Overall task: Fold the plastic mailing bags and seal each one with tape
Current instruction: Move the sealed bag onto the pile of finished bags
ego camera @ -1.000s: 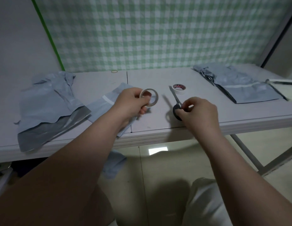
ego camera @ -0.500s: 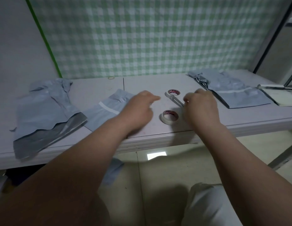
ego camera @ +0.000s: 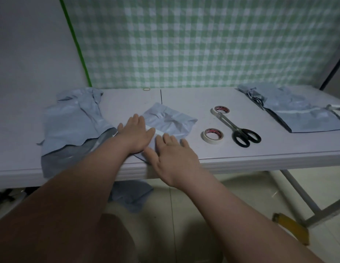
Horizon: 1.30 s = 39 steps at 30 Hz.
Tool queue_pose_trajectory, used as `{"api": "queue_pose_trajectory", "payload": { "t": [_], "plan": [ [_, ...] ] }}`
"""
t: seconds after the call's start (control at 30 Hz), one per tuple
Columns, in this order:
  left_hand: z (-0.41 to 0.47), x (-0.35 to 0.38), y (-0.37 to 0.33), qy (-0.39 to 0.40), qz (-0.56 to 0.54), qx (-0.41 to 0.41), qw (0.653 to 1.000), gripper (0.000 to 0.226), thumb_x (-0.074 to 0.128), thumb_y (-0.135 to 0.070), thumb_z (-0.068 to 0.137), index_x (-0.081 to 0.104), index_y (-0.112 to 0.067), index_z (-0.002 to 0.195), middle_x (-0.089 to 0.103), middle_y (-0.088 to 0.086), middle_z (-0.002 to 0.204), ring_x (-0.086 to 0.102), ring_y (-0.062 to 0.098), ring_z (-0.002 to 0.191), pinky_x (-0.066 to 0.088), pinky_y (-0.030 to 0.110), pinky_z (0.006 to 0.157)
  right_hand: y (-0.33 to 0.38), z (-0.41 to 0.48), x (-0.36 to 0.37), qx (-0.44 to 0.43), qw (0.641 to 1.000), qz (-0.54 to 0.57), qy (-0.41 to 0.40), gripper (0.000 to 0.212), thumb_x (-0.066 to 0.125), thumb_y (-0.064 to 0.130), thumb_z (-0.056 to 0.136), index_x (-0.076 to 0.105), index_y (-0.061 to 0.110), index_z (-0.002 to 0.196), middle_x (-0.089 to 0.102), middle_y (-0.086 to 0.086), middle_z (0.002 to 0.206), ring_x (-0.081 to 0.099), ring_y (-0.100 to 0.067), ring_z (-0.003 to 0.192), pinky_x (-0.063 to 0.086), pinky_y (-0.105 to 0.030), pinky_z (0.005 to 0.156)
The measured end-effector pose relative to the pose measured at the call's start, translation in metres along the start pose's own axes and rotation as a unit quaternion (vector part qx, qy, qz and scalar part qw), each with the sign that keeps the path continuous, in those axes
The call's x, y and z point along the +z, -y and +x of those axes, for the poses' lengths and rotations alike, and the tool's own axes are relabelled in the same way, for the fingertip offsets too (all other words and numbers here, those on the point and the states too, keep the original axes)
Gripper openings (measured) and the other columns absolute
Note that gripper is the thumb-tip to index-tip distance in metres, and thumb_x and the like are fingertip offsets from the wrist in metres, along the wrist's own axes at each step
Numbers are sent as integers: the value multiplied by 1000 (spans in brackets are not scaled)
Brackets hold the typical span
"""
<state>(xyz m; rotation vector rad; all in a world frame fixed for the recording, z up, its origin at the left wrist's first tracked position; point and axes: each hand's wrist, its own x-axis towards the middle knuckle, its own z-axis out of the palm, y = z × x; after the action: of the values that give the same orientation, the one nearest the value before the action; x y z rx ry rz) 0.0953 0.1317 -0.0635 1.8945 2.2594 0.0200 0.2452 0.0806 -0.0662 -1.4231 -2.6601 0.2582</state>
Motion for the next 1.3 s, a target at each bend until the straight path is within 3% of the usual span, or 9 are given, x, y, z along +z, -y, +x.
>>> {"api": "queue_pose_trajectory", "payload": {
  "t": [0.17,0.23,0.4,0.6,0.8,0.93,1.17,1.23,1.3],
  "plan": [
    [7,-6,-5,-60,-38,-31,997,60,33,-44,98,30,-2,141,34,18,145,35,34,131,33,44,105,0,-9,-12,87,994,-37,-50,62,17,48,99,45,5,133,47,-13,136,41,-28,127,18,-41,112],
    [7,-16,-10,-109,-65,-41,991,40,46,-34,94,46,-1,118,52,19,123,47,36,114,42,38,87,-1,-10,-17,96,992,-25,-83,54,20,42,101,58,8,118,56,-12,122,51,-29,113,34,-37,92],
    [7,-38,-21,-80,-190,-117,972,28,64,-16,83,45,-5,65,50,9,72,52,25,70,36,27,53,-10,-5,-23,117,985,47,-118,39,34,35,98,63,9,98,63,-12,103,59,-30,96,32,-28,67],
    [-1,-57,-37,51,-621,-150,768,18,56,-11,94,59,4,84,62,16,87,57,25,67,52,33,54,-24,7,-35,139,965,194,-109,27,44,30,90,53,12,73,56,-9,77,53,-29,78,33,-28,65],
    [-7,-85,-60,37,-765,-82,638,22,48,-12,99,56,0,82,59,15,84,57,22,73,49,35,64,-27,14,-66,156,911,362,-119,27,47,28,89,53,11,68,53,-9,70,50,-27,76,36,-30,67],
    [-8,-110,-86,8,-791,-33,611,25,44,-13,100,58,-5,82,59,11,79,58,18,68,52,28,51,-38,18,-93,213,806,537,-129,19,49,30,77,57,12,75,54,-9,73,54,-30,73,52,-46,84],
    [3,-125,-148,41,-842,30,537,18,46,-12,99,60,-5,91,61,11,87,60,20,77,54,32,67,-99,17,-137,262,539,789,-134,27,49,16,98,51,3,75,55,-8,68,56,-17,59,54,-25,50],
    [6,-124,-170,49,-839,37,540,15,45,-9,99,60,-6,95,61,10,83,59,19,72,55,28,57,-130,18,-142,291,539,782,-113,26,50,11,97,52,1,73,56,-8,57,54,-14,45,49,-19,42],
    [11,-119,-192,61,-829,35,554,12,46,-7,97,58,-6,95,61,11,84,58,21,70,55,28,55,-163,15,-145,316,610,718,-108,14,49,10,97,58,3,88,62,-8,72,57,-13,44,48,-16,45]
  ]
}}
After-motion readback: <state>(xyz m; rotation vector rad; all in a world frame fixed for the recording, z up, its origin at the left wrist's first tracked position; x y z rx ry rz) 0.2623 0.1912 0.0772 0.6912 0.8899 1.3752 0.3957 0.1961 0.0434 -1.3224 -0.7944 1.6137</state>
